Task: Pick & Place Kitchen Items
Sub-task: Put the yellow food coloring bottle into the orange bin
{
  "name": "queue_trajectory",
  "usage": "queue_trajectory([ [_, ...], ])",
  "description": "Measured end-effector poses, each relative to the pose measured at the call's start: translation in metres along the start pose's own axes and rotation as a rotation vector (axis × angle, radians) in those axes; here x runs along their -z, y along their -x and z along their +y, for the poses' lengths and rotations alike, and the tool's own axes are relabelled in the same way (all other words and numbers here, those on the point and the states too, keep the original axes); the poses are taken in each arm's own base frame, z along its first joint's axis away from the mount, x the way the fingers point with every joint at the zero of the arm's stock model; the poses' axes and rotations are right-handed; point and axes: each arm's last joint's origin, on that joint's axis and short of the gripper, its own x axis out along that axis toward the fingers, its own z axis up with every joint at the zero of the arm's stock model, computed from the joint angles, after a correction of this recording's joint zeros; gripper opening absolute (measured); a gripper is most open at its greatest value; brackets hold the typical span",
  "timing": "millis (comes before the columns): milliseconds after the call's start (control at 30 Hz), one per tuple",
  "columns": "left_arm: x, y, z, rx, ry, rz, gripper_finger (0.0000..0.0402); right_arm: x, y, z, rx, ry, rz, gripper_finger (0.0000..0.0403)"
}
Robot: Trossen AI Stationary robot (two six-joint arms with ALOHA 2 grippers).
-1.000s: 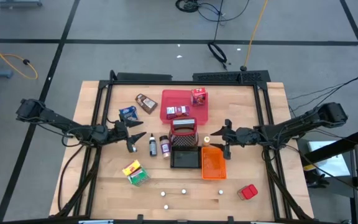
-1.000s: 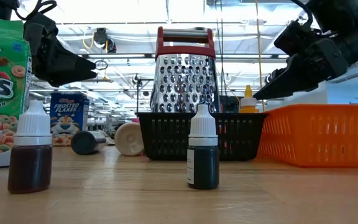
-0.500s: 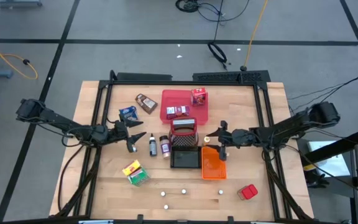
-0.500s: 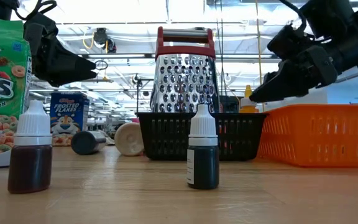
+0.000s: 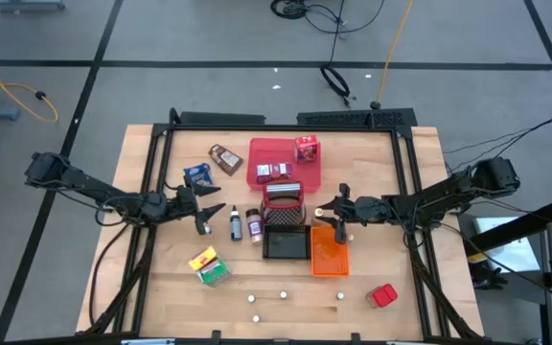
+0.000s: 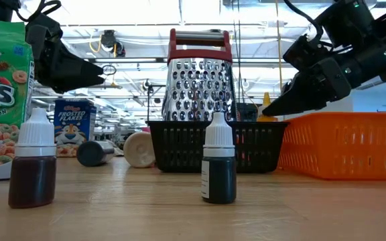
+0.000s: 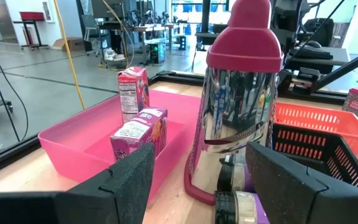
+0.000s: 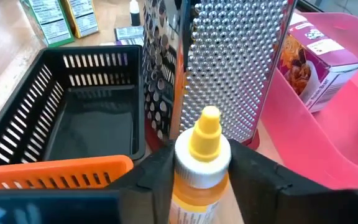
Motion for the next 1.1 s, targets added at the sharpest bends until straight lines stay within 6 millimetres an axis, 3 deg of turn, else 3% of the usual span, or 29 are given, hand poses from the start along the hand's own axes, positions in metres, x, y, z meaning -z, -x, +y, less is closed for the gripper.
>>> queue_trajectory([
  [600, 0.000, 0.000, 0.000, 0.000, 0.000, 0.000, 0.0255, -0.009, 0.006, -0.001, 0.024, 0.025, -0.057, 0.0109],
  [1100, 0.000, 0.000, 0.000, 0.000, 0.005, 0.000, 0.0255, -0.032, 0.046, -0.008, -0.020, -0.054, -0.141, 0.0110],
])
